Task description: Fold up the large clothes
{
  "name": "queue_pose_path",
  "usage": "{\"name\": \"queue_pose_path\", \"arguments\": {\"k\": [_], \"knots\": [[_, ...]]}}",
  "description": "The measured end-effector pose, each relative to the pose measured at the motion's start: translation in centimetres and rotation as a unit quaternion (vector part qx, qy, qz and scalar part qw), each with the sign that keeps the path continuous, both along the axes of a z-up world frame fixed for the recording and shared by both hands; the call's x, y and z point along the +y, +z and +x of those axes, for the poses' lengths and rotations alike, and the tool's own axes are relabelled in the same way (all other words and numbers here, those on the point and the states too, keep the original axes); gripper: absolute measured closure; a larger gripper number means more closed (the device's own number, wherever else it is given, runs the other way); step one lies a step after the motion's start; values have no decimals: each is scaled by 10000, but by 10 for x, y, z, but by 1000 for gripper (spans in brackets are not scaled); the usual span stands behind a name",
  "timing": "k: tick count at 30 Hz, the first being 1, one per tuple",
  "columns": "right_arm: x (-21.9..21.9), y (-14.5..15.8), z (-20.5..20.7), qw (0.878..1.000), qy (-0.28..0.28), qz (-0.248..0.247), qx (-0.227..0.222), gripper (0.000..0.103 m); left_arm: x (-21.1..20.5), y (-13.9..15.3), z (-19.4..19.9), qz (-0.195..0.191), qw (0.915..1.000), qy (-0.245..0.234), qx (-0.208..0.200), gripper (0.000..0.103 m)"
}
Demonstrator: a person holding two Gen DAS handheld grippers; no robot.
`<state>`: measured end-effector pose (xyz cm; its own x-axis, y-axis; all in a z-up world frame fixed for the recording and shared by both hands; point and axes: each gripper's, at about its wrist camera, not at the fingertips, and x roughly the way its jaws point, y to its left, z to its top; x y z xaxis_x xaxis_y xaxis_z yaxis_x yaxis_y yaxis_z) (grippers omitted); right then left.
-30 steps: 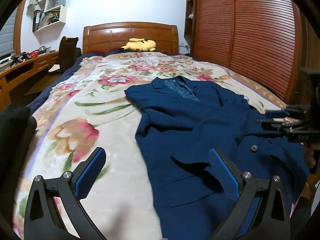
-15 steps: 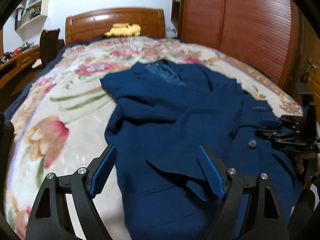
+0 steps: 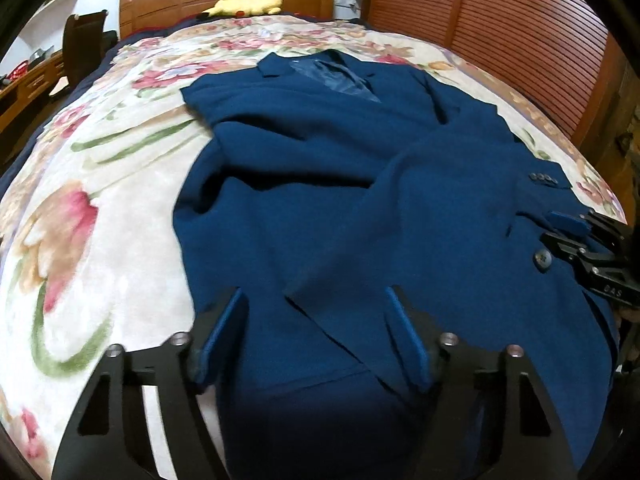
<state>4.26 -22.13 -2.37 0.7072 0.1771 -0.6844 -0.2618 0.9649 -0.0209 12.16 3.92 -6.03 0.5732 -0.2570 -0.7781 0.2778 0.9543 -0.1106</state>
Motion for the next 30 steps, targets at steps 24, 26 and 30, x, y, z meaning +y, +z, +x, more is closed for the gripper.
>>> {"name": "queue_pose_path", "arguments": {"k": [24,26,30], "knots": [[-61,18,-73,9971,-75,571,-503,50,-81,104,-134,624,9838,-343,-1644,101],[-65,21,-79,9970,-96,511,-565,50,-90,103,-144,595,9837,-506,-1621,101],[-74,30,-88,9938,-299,801,-705,50,-104,98,-164,641,9830,-682,-1579,101]]}}
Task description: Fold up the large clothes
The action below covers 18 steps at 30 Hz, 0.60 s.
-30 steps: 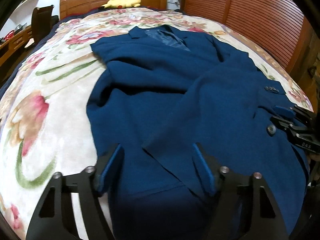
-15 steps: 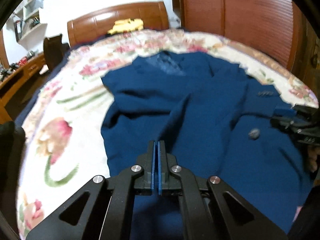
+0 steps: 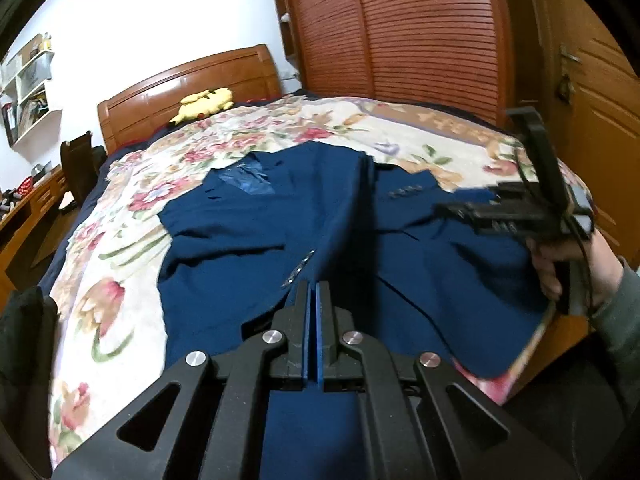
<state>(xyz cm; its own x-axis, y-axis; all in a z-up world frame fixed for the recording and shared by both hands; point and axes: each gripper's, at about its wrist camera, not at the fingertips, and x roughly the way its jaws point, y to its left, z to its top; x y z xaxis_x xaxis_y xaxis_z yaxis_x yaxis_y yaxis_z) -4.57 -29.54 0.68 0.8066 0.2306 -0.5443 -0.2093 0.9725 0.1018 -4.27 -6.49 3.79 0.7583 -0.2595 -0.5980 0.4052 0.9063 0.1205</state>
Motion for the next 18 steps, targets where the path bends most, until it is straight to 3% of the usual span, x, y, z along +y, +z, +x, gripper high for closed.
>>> {"name": "queue_pose_path", "arguments": {"k": [6,7,8,11,13,18], "knots": [[1,0,-8,9999,-7,-166,-48,50,4,3,-24,-231,9996,-103,-134,97],[2,0,-10,9998,-8,-213,-37,50,8,3,-26,-330,9993,-97,-128,89],[2,1,-11,9997,0,-230,-28,50,12,2,-28,-403,9991,-89,-133,75],[1,7,-21,9995,27,-307,-65,50,19,-2,-27,-349,9989,103,-282,44],[0,10,-29,9993,67,-350,-97,50,28,-9,-20,-327,9988,314,-161,32],[-1,17,-42,9991,115,-356,-220,50,45,-21,-15,-384,9970,669,-72,32]]}}
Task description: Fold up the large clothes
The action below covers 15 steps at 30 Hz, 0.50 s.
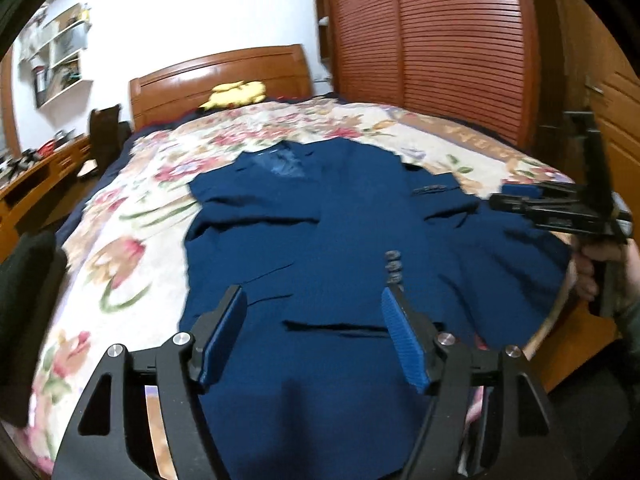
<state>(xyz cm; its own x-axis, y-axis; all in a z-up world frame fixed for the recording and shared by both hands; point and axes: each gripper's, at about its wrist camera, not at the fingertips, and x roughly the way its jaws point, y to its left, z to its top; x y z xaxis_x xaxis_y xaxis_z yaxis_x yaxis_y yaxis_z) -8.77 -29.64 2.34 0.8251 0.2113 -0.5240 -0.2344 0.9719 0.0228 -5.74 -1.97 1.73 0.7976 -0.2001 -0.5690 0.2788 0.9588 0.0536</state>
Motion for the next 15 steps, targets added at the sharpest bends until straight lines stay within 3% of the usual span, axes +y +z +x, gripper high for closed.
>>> {"name": "queue_pose_path", "arguments": {"k": [9,15], "knots": [[6,-14,-9,9987,167,-473,132,50,13,-27,14,-48,9994,212,269,32],[1,-11,-4,9990,142,-396,169,50,9,-37,29,-172,9986,198,461,32]]}}
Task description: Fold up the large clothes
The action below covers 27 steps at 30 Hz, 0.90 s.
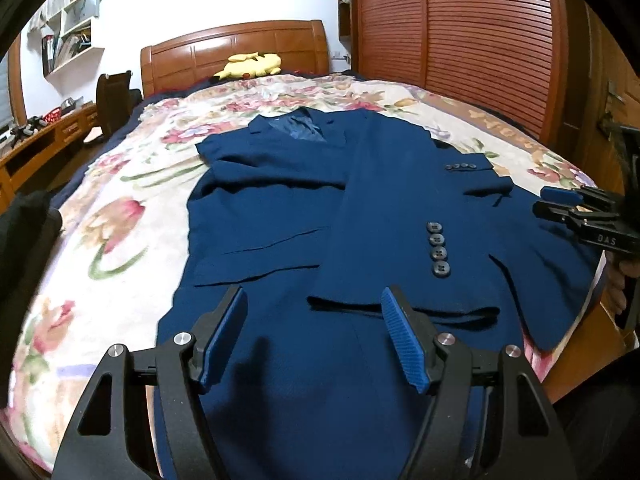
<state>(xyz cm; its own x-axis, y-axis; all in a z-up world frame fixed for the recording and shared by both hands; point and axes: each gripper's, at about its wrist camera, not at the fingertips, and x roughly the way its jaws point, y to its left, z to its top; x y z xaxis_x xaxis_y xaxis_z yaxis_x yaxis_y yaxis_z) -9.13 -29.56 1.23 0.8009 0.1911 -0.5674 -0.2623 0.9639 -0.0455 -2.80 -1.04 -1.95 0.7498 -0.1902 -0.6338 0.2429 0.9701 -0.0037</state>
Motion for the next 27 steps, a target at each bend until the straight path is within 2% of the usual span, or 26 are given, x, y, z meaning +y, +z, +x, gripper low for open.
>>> {"name": "queue_pose_path", "arguments": {"k": [4,7,13,15,17,18,21,27], "knots": [[-1,-3,3,10000,-2,41,27,50,-5,-6,12,-102,9998,-41,167,33],[-1,-8,6,10000,-13,-11,80,50,-8,-14,22,-223,9990,-80,384,43],[-3,-7,8,10000,-27,-22,88,50,-13,-27,30,-362,9972,-169,628,49],[-3,-7,8,10000,-22,-25,75,50,-13,-28,31,-497,9960,-234,711,60],[-3,-7,8,10000,-22,-37,77,50,-12,-26,33,-508,9955,-209,776,89],[-4,-8,9,10000,-18,-48,77,50,-12,-25,33,-438,9957,-208,783,94],[-5,-10,10,9999,-8,-75,80,50,-10,-15,34,-377,9967,-224,680,98],[-8,-10,10,9999,20,-89,66,50,15,21,42,-449,9986,161,213,99]]}}
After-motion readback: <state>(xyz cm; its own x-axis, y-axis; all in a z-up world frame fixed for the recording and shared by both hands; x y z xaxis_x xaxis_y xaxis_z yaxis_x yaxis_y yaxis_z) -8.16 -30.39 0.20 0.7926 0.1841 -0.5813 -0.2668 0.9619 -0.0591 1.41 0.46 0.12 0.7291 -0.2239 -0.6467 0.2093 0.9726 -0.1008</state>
